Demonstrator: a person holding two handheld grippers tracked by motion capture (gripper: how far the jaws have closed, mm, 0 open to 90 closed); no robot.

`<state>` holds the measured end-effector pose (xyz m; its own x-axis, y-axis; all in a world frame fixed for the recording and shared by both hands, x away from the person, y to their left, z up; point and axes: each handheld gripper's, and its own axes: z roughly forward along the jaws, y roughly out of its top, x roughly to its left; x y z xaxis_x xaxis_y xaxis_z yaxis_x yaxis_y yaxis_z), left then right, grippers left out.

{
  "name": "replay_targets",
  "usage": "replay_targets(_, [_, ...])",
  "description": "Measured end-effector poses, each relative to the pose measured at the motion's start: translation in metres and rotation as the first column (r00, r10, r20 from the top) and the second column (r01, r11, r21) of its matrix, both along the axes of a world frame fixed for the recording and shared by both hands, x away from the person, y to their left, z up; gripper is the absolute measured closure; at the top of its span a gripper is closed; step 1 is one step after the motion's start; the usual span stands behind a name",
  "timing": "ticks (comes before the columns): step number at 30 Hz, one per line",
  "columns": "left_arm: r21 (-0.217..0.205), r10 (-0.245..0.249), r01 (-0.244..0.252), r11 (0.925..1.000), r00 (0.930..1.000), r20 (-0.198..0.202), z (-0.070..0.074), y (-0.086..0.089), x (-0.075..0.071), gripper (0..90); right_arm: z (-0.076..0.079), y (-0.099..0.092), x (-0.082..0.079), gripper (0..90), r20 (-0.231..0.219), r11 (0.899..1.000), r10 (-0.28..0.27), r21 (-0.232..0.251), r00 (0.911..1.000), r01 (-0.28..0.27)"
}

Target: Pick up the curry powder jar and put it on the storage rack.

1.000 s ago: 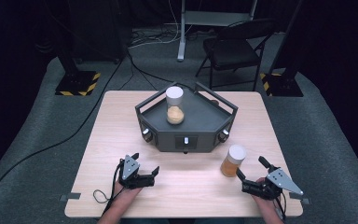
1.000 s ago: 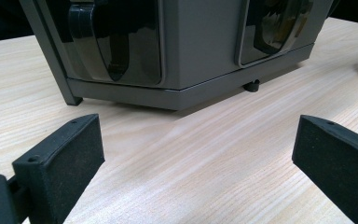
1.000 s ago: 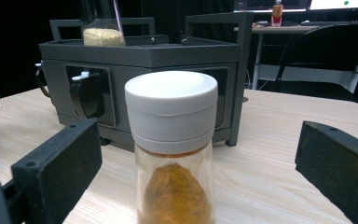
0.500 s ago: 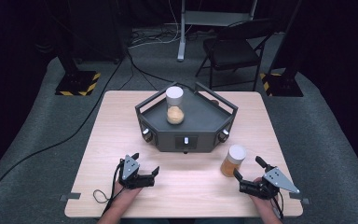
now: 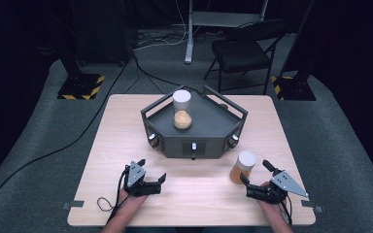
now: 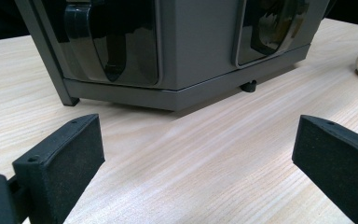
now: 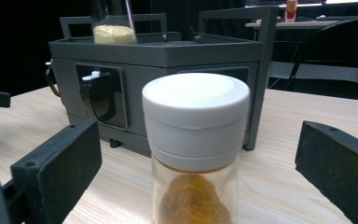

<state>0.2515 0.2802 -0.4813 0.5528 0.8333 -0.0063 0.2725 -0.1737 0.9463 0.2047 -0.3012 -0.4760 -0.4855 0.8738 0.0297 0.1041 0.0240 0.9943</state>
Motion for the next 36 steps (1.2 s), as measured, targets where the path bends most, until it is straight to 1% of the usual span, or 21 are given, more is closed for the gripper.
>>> replay_targets(4, [0.003,-0.004,0.004,1.0,1.0,0.006,-0.001,0.0,-0.001,1.8,0.001,0.003,0.005,0.0,-0.002,1.0,0.008,-0.006,1.0,-0.008])
replay_targets(6, [0.001,-0.007,0.007,1.0,1.0,0.004,-0.001,0.0,0.0,1.8,0.002,0.005,0.006,0.0,-0.005,1.0,0.013,-0.002,0.9999,-0.013])
replay_targets(9, [0.003,-0.005,0.005,1.0,1.0,0.007,-0.001,0.0,-0.001,1.8,0.005,0.006,0.009,0.0,-0.006,0.999,0.036,-0.02,0.9993,-0.037])
replay_targets(11, [0.01,-0.009,0.009,0.9999,0.9999,0.009,0.0,0.0,-0.001,1.8,0.006,0.007,0.01,0.0,-0.01,0.999,0.04,-0.017,0.9991,-0.041])
replay_targets(24, [0.004,-0.012,0.012,0.9999,0.9999,0.006,-0.001,0.0,0.0,1.8,0.009,0.017,0.023,0.0,-0.011,0.999,0.029,-0.014,0.9995,-0.03])
replay_targets(27, [0.003,-0.013,0.013,0.9999,0.9999,0.005,-0.001,0.001,0.0,1.8,0.01,0.019,0.027,0.0,-0.015,0.999,0.03,-0.02,0.9994,-0.03])
replay_targets(33, [0.001,-0.016,0.016,0.9999,0.9999,0.004,0.0,0.001,0.0,1.8,0.011,0.023,0.031,0.0,-0.026,1.0,0.024,-0.017,0.9994,-0.025])
replay_targets(36, [0.001,-0.016,0.016,0.9999,0.9999,0.003,0.0,0.001,0.0,1.8,0.014,0.024,0.032,0.5,-0.037,0.999,0.023,-0.025,0.9991,-0.024])
